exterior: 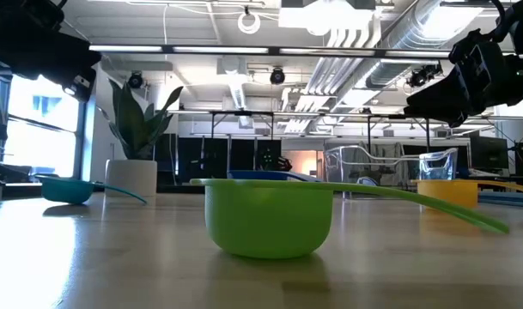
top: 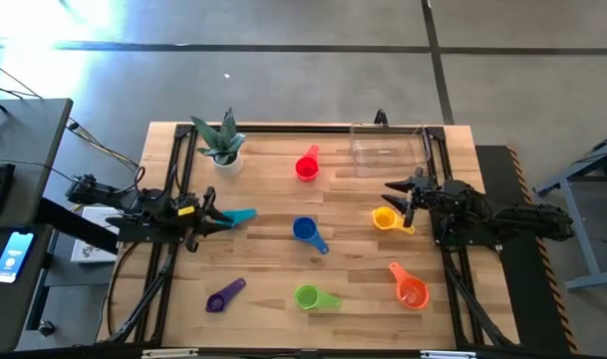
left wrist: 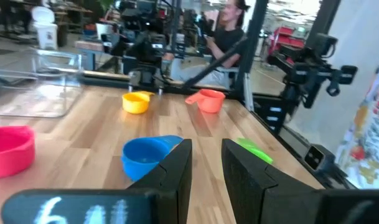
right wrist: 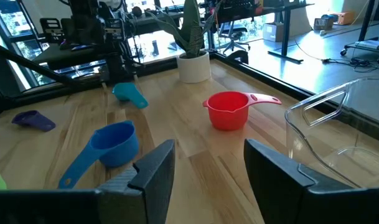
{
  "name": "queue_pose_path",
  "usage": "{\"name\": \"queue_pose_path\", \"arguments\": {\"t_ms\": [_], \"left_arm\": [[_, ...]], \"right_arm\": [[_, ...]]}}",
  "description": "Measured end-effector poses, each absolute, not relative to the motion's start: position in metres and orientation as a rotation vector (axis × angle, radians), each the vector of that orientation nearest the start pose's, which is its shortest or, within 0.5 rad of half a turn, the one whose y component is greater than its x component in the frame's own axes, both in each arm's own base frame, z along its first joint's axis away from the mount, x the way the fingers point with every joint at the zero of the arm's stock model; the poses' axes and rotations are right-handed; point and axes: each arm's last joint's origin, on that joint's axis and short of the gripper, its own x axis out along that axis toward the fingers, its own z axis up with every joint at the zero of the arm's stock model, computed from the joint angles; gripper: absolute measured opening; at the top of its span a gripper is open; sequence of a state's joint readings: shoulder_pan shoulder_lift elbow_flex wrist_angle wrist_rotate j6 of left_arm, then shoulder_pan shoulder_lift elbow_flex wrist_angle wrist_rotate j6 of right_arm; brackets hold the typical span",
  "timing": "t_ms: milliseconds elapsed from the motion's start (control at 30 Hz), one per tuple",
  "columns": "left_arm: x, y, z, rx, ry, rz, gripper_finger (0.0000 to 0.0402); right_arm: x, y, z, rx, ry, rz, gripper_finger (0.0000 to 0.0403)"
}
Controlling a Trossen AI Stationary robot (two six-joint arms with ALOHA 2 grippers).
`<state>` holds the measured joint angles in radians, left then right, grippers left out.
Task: Nest measuring cups in basket
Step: Stack the red measuring cup on top of the orange measuring cup
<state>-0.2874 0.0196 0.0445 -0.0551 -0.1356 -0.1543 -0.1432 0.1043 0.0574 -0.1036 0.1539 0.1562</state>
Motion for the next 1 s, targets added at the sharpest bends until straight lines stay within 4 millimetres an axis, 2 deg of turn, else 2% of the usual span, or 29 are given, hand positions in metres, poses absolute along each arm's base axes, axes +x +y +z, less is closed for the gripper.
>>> {"name": "queue_pose_path", "arguments": {"t_ms": [533,667,833,1000], "left_arm": [[0.093,-0.022,0.172,-0.153,0.036,-0.114,0.0076],[0.093,-0.021,0.174,-0.261,0.015,-0.072,0.0076],[0.093,-0.018,0.181,-0.505,-0.071,0.006,0.0076],[0.093,-0.015,0.185,-0.558,-0.128,0.093,0.0076]], "right_arm": [[0.099,-0.019,0.165,0.154,0.128,-0.308,0.0183],[0.099,-0.019,0.165,0.154,0.128,-0.308,0.0183],[0.099,-0.019,0.165,0.154,0.128,-0.308,0.0183],[0.099,-0.019,0.165,0.154,0.128,-0.308,0.0183]]}}
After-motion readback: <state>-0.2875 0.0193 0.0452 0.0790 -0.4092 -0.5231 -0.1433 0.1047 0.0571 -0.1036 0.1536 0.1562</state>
